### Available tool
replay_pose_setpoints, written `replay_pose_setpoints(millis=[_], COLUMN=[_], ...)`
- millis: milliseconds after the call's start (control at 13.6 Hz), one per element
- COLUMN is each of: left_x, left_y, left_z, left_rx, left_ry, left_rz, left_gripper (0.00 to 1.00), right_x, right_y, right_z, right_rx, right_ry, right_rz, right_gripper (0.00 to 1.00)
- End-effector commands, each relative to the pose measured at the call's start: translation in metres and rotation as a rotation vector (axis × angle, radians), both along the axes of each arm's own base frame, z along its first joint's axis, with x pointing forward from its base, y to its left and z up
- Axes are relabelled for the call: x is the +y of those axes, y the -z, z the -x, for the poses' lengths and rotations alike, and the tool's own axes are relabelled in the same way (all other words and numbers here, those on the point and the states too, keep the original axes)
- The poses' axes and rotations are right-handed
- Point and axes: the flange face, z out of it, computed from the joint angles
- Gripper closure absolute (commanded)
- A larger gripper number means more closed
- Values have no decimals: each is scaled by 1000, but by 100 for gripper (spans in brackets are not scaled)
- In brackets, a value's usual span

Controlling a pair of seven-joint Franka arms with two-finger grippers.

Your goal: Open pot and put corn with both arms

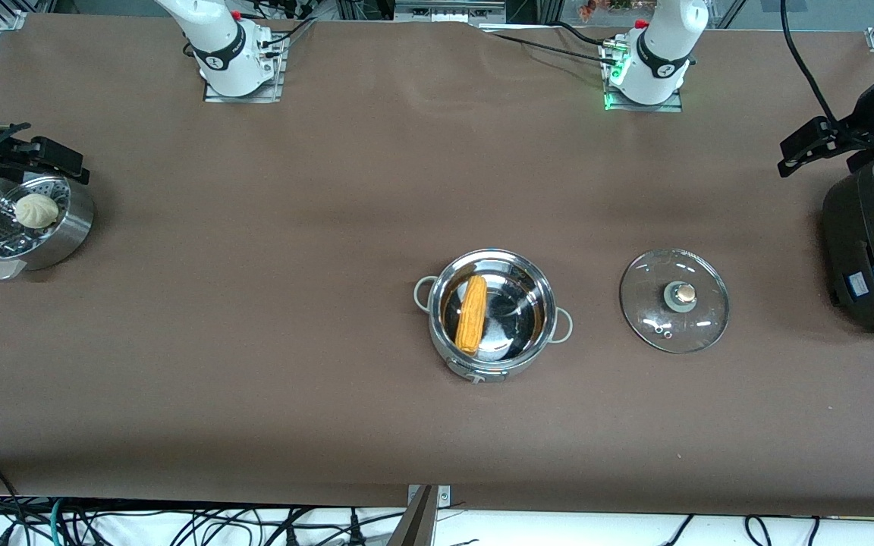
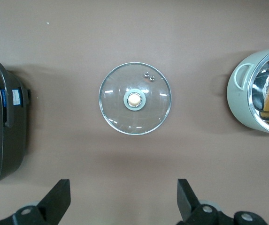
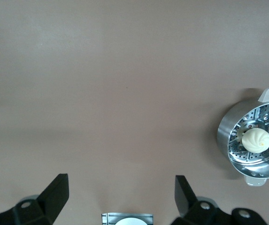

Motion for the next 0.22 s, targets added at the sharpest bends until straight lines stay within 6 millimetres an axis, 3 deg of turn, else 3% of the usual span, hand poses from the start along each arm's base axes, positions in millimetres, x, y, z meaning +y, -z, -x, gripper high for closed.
replay_pose_setpoints(millis=[0,147], left_x=[-2,-2], left_y=[-8,-7], left_z=[-1,-1], left_rx=[1,2], left_ry=[-3,-3], left_rz=[-10,-10], left_gripper=[0,0], right_x=[-1,2], right_y=[-4,-4], right_z=[-2,-3], right_rx=[-15,-18], right_ry=[-19,-26], right_rz=[15,29], right_gripper=[0,0])
